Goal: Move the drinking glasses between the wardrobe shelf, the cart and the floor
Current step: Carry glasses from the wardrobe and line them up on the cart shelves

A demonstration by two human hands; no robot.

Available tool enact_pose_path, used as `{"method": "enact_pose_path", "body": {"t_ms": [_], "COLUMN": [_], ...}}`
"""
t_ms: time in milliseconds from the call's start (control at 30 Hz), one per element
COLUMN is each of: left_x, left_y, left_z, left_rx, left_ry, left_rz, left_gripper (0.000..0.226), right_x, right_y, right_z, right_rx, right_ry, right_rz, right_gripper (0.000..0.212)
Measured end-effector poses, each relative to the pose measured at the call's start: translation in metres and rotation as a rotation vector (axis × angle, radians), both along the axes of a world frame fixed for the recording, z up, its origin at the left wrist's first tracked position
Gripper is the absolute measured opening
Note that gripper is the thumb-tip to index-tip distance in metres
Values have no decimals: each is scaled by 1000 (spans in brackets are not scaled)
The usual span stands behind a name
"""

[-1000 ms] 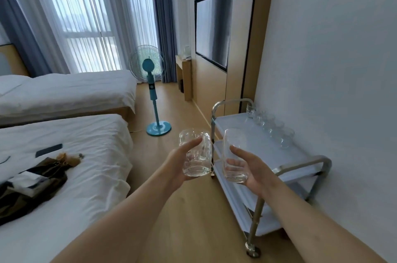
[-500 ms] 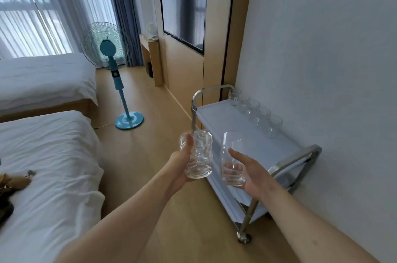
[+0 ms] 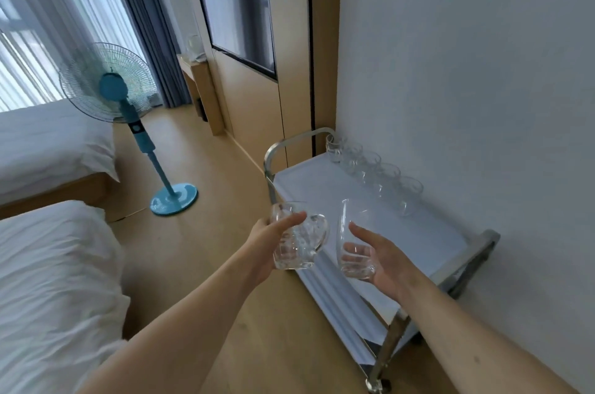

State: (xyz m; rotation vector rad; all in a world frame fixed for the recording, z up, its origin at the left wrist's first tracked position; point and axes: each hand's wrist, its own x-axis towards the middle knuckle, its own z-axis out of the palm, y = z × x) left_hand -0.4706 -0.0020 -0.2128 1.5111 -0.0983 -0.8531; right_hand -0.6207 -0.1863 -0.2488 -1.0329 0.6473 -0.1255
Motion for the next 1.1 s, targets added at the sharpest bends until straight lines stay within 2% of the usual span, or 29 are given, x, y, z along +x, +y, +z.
{"method": "enact_pose_path", "body": {"t_ms": [200, 400, 500, 633, 800, 933, 1100], "left_x": [30, 47, 56, 67, 86, 104, 124], "left_y": [-56, -98, -120, -147, -198, -242, -285], "left_z": [-10, -20, -25, -39, -57, -69, -68], "left_rx": [99, 228, 258, 322, 428, 413, 371], "left_ry": [-78, -116, -147, -199, -426, -592, -777], "left_rz": [-116, -159, -211, -315, -527, -702, -976], "left_gripper": [81, 99, 112, 116, 113, 109, 120], "right_x": [25, 34, 36, 34, 32, 33, 39], "right_y": [-60, -93, -107, -123, -147, -159, -162], "right_z": [-19, -37, -44, -49, -55, -54, -49], "right_rx": [97, 194, 173, 157, 116, 90, 50], "right_ry": [13, 14, 7, -20, -43, -36, 24], "right_rz": [-45, -48, -81, -127, -228, -342, -537], "right_gripper": [66, 63, 63, 55, 52, 48, 59]}}
